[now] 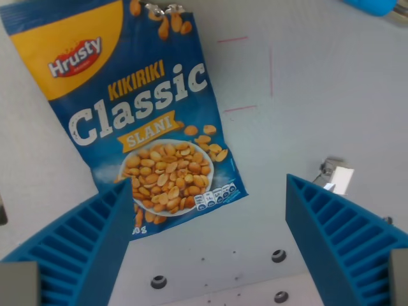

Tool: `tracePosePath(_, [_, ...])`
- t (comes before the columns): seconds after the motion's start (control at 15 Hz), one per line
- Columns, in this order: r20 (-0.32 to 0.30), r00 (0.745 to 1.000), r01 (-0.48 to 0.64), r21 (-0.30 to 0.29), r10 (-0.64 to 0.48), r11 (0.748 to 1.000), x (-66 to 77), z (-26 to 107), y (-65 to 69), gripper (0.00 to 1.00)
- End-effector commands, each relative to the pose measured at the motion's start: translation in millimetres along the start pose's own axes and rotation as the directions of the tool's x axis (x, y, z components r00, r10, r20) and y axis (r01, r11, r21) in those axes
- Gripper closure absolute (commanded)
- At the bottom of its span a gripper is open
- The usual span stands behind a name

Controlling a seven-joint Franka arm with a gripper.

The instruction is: Rotate around gripper negative x

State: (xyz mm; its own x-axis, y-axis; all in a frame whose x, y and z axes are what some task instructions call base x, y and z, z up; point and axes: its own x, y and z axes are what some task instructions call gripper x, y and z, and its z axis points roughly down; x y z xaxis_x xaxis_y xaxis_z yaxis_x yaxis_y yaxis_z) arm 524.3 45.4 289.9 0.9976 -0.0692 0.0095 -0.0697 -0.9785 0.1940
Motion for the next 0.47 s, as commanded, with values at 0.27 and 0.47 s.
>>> tracePosePath(0.27, [0.020,1.000,-0.016,-0.278,0.023,0.960,3.0,-3.9,-3.2,0.00])
tracePosePath(0.47, [0.020,1.000,-0.015,-0.316,0.023,0.949,3.0,-3.9,-3.2,0.00])
